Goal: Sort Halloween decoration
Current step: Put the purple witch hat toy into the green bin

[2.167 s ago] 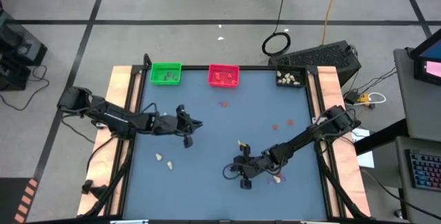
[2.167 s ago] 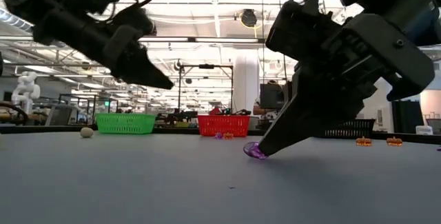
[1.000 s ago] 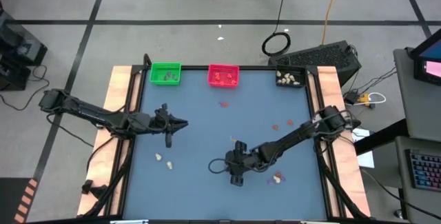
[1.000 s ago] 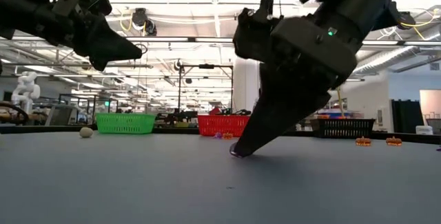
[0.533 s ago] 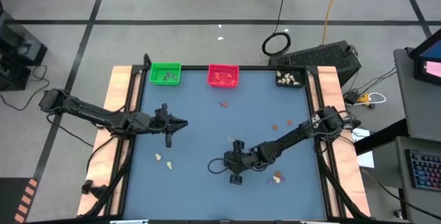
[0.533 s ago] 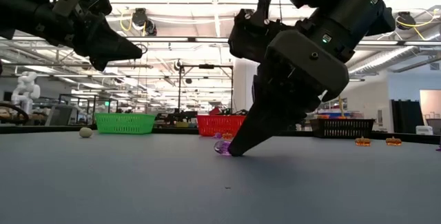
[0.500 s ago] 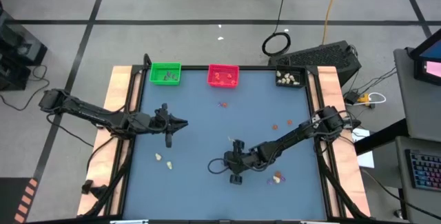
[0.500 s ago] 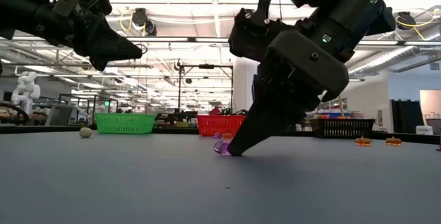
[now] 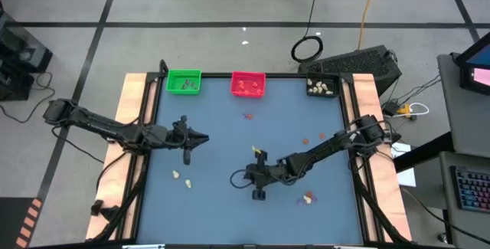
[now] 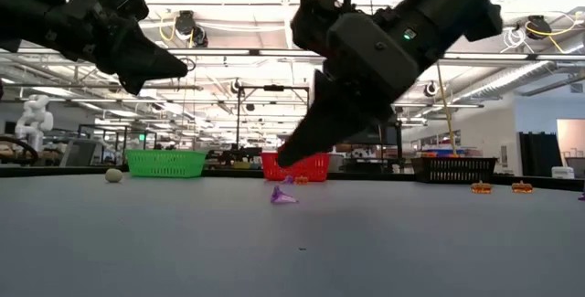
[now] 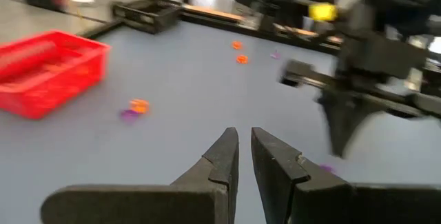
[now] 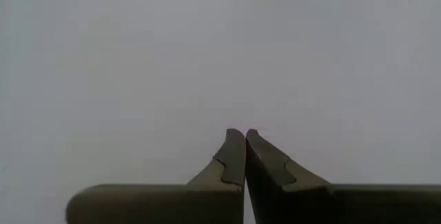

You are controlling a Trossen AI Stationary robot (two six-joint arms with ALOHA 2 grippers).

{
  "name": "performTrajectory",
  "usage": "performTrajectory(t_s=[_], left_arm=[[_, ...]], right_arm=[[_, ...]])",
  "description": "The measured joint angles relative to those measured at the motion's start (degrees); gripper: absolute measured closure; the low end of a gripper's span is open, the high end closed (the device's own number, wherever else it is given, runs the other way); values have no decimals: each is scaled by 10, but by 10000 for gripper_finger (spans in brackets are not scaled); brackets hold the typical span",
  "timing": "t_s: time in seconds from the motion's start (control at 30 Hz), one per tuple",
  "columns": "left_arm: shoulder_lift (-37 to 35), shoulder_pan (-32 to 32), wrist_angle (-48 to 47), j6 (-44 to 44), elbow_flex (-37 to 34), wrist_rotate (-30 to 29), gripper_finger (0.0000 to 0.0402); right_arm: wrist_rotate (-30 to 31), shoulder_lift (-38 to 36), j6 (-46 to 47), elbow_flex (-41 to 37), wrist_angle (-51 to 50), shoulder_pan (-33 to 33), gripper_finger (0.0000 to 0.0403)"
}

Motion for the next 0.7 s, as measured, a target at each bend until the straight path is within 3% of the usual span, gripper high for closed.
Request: performTrajectory(t_s=[0.17, 0.3, 0.6, 0.7], left_arm=[[23, -5, -1, -18, 0, 82, 355], [82, -27, 4, -43, 1, 91, 355], [233, -71, 158, -32, 1, 91, 355], [257, -74, 188, -24, 1, 90, 355]], right_arm=[[-4, 0, -24, 0, 13, -16, 402], [-29, -1, -3, 0, 9, -22, 391], [-49, -1, 2, 1, -23, -18, 276], [-73, 7, -9, 1, -25, -27, 258]])
